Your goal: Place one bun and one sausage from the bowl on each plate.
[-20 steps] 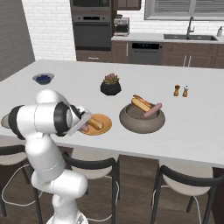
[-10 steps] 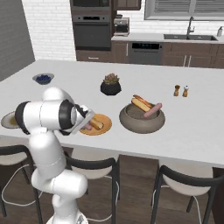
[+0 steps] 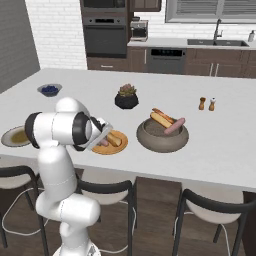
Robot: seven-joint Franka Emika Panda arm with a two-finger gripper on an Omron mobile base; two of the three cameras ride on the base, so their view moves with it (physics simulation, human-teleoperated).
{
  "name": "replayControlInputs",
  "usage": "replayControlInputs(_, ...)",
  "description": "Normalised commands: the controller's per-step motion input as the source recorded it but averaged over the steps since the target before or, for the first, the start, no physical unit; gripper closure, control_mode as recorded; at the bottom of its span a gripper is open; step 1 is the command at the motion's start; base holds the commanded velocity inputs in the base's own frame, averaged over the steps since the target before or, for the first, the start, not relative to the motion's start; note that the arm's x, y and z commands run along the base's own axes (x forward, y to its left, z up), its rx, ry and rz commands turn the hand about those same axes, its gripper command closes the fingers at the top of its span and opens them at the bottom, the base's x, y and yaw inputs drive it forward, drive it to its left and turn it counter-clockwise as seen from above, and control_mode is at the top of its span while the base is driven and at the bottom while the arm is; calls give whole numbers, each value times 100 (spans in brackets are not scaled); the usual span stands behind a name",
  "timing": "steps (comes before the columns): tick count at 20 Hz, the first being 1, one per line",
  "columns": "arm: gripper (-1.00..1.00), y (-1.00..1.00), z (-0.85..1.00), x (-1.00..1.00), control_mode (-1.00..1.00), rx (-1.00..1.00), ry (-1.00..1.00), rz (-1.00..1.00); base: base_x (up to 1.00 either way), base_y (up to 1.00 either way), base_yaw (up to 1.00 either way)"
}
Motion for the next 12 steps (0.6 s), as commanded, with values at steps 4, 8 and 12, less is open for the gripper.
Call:
replayControlInputs(4,100,-1,-11,0,-100,0,0,0,0,0,0)
replayControlInputs(8,-100,0,-5,0,-100,0,0,0,0,0,0)
replayControlInputs(12,-100,0,0,0,-100,0,0,0,0,0,0)
